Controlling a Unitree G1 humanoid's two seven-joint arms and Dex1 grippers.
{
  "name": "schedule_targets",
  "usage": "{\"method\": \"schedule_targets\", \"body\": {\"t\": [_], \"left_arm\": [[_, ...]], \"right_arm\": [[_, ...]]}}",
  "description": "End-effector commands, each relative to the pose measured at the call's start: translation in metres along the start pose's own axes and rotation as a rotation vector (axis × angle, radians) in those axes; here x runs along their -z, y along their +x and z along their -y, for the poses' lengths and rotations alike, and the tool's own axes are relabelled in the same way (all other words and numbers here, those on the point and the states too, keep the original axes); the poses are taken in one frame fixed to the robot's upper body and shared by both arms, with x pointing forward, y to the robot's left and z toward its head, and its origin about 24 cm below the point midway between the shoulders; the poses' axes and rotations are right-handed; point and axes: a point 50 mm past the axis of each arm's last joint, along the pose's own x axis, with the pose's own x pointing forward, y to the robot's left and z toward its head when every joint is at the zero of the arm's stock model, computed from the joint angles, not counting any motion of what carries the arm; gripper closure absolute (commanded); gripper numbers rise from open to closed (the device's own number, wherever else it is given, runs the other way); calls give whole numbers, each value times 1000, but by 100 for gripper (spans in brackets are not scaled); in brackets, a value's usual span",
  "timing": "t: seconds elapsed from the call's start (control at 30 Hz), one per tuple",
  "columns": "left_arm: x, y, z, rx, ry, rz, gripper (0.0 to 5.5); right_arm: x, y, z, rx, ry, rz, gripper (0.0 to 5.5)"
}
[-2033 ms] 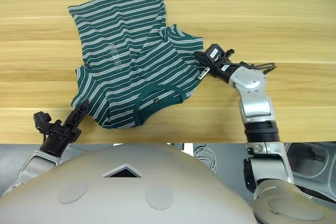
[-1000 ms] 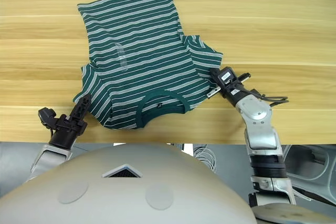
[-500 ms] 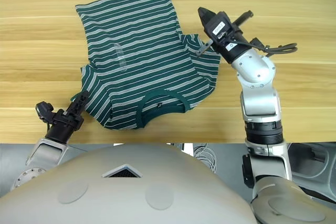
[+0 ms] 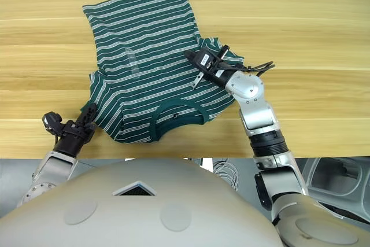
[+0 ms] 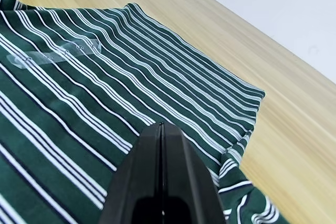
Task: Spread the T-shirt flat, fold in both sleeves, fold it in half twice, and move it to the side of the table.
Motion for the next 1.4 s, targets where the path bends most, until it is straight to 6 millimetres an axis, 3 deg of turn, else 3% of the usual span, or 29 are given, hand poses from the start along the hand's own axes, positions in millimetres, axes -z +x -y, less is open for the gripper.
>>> {"method": "schedule_targets", "body": {"t": [0.03,0.3,0.6,0.8,1.03,1.23,1.4], "left_arm": [[-8,1,5,3,76,50,545],[-15,2,29,79,195,101,545],[-4,6,53,172,257,47,545],[12,15,73,264,469,-50,545],[42,25,62,289,705,-207,545],[42,27,55,272,779,-243,545],[34,20,65,321,818,-217,452]], "right_arm": [[10,8,-13,-42,27,-32,550],[40,6,-29,-140,49,-234,550],[40,10,-25,-104,61,-228,550],[38,11,-26,-98,67,-212,550],[35,14,-32,-92,69,-200,550],[35,15,-39,-80,82,-192,550],[35,16,-45,-76,98,-186,550]]}}
